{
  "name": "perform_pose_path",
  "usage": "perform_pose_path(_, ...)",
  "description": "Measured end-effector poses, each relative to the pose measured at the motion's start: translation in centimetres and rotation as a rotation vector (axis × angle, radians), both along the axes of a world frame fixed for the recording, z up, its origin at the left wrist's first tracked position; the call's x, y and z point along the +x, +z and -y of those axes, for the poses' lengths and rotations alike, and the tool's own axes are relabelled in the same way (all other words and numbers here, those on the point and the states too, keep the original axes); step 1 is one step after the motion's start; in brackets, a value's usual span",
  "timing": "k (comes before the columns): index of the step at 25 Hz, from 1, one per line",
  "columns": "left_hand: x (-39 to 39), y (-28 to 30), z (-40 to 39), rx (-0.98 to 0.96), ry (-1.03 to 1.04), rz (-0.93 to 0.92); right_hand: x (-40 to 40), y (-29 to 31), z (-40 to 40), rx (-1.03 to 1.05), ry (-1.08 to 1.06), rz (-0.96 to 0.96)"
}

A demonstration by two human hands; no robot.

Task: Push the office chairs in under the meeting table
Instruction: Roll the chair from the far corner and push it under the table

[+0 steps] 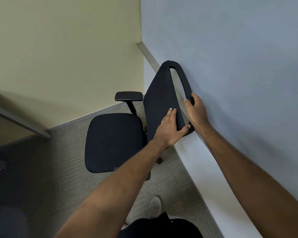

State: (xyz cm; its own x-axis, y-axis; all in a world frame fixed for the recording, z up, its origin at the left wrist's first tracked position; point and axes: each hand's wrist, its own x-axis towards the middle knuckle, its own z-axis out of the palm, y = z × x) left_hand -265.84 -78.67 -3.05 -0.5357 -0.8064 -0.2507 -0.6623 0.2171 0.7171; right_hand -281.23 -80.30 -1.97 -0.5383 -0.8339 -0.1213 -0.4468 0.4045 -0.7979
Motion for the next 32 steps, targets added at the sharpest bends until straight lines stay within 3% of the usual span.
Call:
perform_pose_path(3,0.1,0.3,-0.1,0.027,-0.005,0.015,0.5,0.6,-1.4,-0.094,-0.051,0.035)
perform_pose_path(7,0.9,0.9,-0.3,0.035,0.0,0.04,-0.7,2.0,-2.3,-0.066,-0.188,-0.026)
perform_pose_path(12,1.1,1.8,-1.0,0.029,-0.032,0.076,-1.5,2.6,-3.8,-0.046,-0.178,0.133)
perform_pose_path(15,1.6,2.0,-1.7,0.053,-0.05,0.115,-1.1,1.6,-4.7,-0.001,-0.148,0.045)
perform_pose_path(18,2.8,2.5,-2.7,0.032,-0.123,0.192,-0.4,0.8,-5.2,-0.062,-0.146,-0.183)
perform_pose_path(24,9.7,2.8,-5.3,0.023,-0.272,0.174,2.3,-0.7,-7.1,-0.253,0.267,-0.721)
perform_pose_path(28,16.0,2.8,-6.7,0.066,-0.339,0.175,5.6,-1.0,-8.4,-0.24,0.489,-0.65)
perform_pose_path(32,22.3,2.5,-7.4,0.041,-0.354,0.287,9.7,-0.6,-10.2,-0.007,0.744,-0.628)
